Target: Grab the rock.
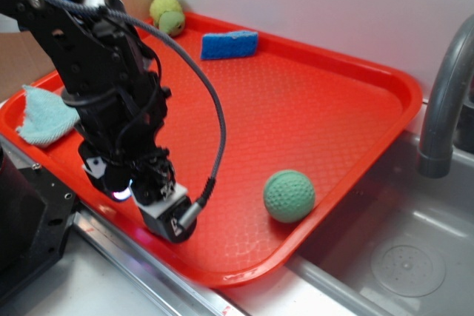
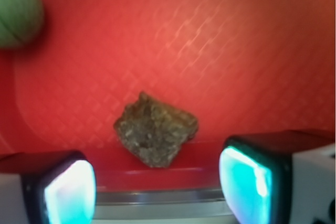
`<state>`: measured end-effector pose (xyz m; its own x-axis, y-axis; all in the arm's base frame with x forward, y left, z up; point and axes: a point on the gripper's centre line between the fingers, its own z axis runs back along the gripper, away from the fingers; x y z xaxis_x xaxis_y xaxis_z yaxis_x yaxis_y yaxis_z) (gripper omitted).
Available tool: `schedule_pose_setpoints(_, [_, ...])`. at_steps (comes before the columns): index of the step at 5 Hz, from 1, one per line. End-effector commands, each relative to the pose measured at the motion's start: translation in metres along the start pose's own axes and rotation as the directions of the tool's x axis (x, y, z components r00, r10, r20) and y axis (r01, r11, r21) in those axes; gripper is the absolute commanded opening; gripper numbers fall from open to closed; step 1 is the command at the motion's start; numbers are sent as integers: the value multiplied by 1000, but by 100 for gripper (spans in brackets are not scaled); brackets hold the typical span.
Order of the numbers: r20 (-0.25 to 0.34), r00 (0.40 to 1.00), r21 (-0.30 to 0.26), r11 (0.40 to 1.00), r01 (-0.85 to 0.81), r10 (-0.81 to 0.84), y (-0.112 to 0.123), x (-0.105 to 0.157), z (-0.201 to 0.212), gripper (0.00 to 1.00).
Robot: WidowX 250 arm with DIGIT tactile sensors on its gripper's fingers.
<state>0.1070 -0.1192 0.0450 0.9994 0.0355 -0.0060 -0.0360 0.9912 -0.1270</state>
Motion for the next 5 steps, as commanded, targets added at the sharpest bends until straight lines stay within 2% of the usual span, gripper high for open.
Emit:
schedule_pose_setpoints(1, [-84, 993, -18, 996, 83, -84, -19, 15, -32, 83])
schedule_pose_setpoints(2, [-125, 987, -8, 995, 104, -104, -19, 11, -32, 0])
schedule_pose_setpoints(3, [-136, 973, 17, 981, 193, -189, -15, 10, -4, 0])
schedule_pose_setpoints(4, [-20, 936, 57, 934, 352, -351, -8, 17, 47, 0])
schedule_pose_setpoints(5, [33, 936, 122, 931, 345, -351, 20, 27, 102, 0])
